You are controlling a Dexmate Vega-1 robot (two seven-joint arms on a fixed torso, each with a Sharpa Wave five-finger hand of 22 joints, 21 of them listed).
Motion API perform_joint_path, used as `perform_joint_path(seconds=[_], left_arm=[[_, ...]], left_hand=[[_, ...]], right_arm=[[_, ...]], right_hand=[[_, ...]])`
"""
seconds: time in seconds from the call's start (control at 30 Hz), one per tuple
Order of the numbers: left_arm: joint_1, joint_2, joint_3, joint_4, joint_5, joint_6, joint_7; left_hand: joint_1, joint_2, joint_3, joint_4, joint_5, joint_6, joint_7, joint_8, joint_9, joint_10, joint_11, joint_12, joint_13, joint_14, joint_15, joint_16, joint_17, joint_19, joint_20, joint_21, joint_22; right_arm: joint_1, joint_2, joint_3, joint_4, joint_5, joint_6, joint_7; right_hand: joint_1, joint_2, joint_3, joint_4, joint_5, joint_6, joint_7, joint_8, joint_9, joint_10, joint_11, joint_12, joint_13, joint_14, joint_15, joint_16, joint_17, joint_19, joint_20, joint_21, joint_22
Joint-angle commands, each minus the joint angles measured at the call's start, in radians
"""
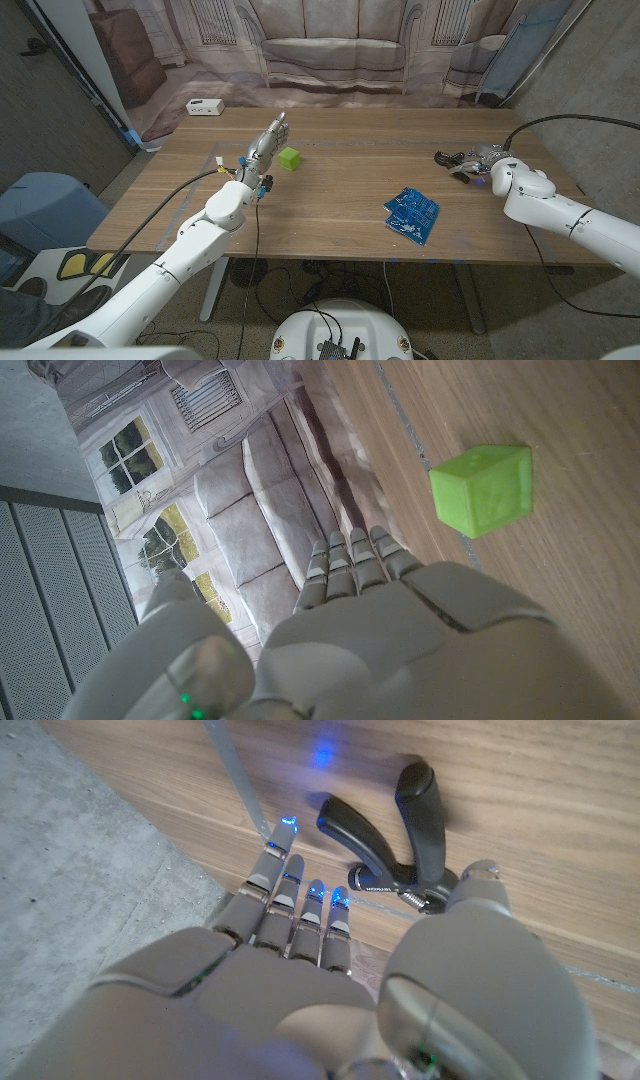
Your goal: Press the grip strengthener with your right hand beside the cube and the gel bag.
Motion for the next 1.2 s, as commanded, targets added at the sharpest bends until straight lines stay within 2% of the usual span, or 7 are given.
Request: perform_joint_path(seconds=[0.03, 0.2, 0.5, 0.57, 0.67, 0.9, 1.2], left_arm=[[-0.005, 0.006, -0.007, 0.019, -0.014, -0.014, -0.022], [-0.004, 0.011, -0.012, 0.026, -0.022, -0.020, -0.032], [-0.003, 0.025, -0.025, 0.042, -0.038, -0.038, -0.059], [-0.004, 0.029, -0.028, 0.046, -0.045, -0.038, -0.066], [-0.006, 0.035, -0.031, 0.054, -0.054, -0.041, -0.081], [0.004, 0.050, -0.043, 0.053, -0.065, -0.047, -0.091], [-0.018, 0.060, -0.040, 0.081, -0.082, -0.052, -0.139]], left_hand=[[0.003, 0.009, 0.002, -0.008, -0.001, 0.008, -0.005, -0.003, 0.006, 0.010, 0.003, -0.002, 0.001, 0.004, 0.000, -0.002, 0.002, -0.001, 0.003, -0.004, 0.006], [0.003, 0.009, 0.002, -0.008, -0.001, 0.009, -0.002, -0.002, 0.006, 0.010, 0.002, -0.002, 0.001, 0.004, 0.001, -0.002, 0.002, -0.001, 0.003, -0.004, 0.006], [0.003, 0.010, 0.002, -0.009, -0.001, 0.012, 0.000, -0.001, 0.006, 0.011, 0.002, -0.002, 0.001, 0.005, 0.003, -0.002, 0.002, -0.001, 0.003, -0.004, 0.006], [0.003, 0.010, 0.002, -0.009, -0.001, 0.012, 0.001, -0.001, 0.006, 0.011, 0.001, -0.002, 0.001, 0.005, 0.002, -0.002, 0.002, -0.001, 0.002, -0.004, 0.006], [0.003, 0.011, 0.002, -0.009, -0.001, 0.013, 0.001, -0.001, 0.006, 0.011, 0.003, -0.002, 0.001, 0.006, 0.001, -0.002, 0.002, -0.001, 0.001, -0.004, 0.006], [0.004, 0.011, 0.002, -0.009, -0.001, 0.013, 0.002, -0.001, 0.006, 0.012, 0.003, -0.002, 0.001, 0.006, 0.000, -0.002, 0.002, 0.001, -0.004, -0.003, 0.006], [0.004, 0.012, 0.002, -0.010, -0.001, 0.014, 0.003, -0.001, 0.006, 0.012, 0.004, -0.002, 0.001, 0.006, 0.000, -0.002, 0.002, 0.004, -0.009, -0.002, 0.006]], right_arm=[[-0.084, -0.013, 0.100, -0.094, 0.082, -0.023, -0.109], [-0.135, -0.006, 0.152, -0.130, 0.127, -0.010, -0.191], [-0.229, 0.003, 0.263, -0.190, 0.241, 0.065, -0.302], [-0.251, 0.000, 0.290, -0.193, 0.277, 0.116, -0.312], [-0.285, 0.006, 0.330, -0.194, 0.327, 0.188, -0.337], [-0.365, 0.067, 0.441, -0.158, 0.482, 0.437, -0.388], [-0.379, 0.115, 0.458, -0.112, 0.552, 0.637, -0.376]], right_hand=[[-0.044, 0.019, -0.003, 0.023, 0.007, 0.050, -0.010, 0.027, 0.003, 0.008, -0.003, 0.014, 0.005, -0.007, -0.011, 0.013, 0.004, -0.011, 0.000, -0.013, 0.004], [-0.048, 0.036, 0.002, 0.023, 0.008, 0.087, -0.017, 0.041, 0.006, 0.023, -0.013, 0.022, 0.005, -0.027, -0.027, 0.013, 0.002, -0.028, -0.005, -0.028, 0.003], [-0.043, 0.043, 0.007, 0.014, 0.006, 0.060, -0.001, 0.028, 0.006, 0.026, -0.005, 0.024, 0.006, -0.065, -0.024, 0.006, -0.003, -0.053, -0.013, -0.048, 0.000], [-0.046, 0.047, 0.007, 0.013, 0.005, 0.045, 0.029, 0.021, 0.005, 0.022, 0.015, 0.022, 0.007, -0.075, -0.023, 0.007, -0.005, -0.062, -0.023, -0.058, -0.001], [-0.049, 0.051, 0.008, 0.012, 0.004, 0.023, 0.049, 0.013, 0.003, 0.020, 0.026, 0.021, 0.007, -0.081, -0.023, 0.009, -0.006, -0.061, -0.027, -0.063, -0.002], [-0.069, 0.056, 0.004, 0.018, 0.000, 0.016, 0.053, 0.013, 0.001, 0.018, 0.049, 0.021, 0.007, -0.110, -0.014, 0.005, -0.009, -0.086, -0.026, -0.083, -0.003], [-0.108, 0.054, -0.009, 0.031, -0.006, 0.051, 0.060, 0.029, 0.004, 0.020, 0.070, 0.023, 0.006, -0.110, 0.005, 0.012, -0.016, -0.082, -0.025, -0.095, -0.004]])
